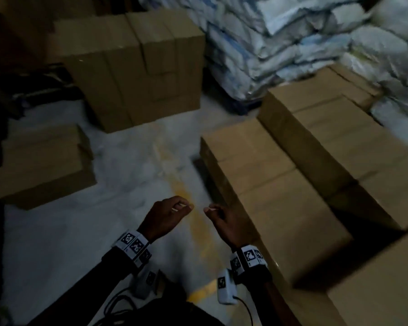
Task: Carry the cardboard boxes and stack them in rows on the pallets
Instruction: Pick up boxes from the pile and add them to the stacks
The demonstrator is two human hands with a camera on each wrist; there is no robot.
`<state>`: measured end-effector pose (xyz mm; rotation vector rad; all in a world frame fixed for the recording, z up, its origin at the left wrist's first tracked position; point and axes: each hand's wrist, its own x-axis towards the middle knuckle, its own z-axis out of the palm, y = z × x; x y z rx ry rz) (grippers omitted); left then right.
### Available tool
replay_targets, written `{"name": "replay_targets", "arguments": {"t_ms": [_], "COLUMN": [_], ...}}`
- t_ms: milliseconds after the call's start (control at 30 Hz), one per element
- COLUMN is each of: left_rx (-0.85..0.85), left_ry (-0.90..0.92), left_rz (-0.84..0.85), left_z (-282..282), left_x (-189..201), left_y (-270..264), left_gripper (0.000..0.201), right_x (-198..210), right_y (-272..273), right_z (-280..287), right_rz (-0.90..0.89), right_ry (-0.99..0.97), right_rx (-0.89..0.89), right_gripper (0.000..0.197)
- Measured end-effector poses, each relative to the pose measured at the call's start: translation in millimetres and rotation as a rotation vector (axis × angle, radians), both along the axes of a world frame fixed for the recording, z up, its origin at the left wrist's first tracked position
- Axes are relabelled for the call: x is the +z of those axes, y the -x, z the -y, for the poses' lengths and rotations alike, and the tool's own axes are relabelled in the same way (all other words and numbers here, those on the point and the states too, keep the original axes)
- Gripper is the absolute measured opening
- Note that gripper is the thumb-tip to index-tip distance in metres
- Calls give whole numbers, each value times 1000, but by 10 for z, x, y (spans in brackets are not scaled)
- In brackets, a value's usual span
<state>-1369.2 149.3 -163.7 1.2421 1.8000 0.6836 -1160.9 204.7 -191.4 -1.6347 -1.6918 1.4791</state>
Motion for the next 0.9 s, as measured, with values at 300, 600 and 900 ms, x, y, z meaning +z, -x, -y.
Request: {"name": "replay_targets", "arguments": {"t_ms": [300,600,900], "left_rx": [348,549,813], "left_ry": [-37,40,83], "left_rz": [-11,-51,-76], "left_z": [-323,-1042,-2548], "left_x": [171,-48,173], "left_y": [2036,3365,4681], "left_gripper": [34,61,62], "right_x": [85,-177,2], "right_y": [2234,3753,5542], "right_z": [-992,-2337,-4092], "right_rz": [-33,-17,-21], "right_ry": [34,36,8], "right_rx": [340,510,859], "right_gripper": [31,29,24]}}
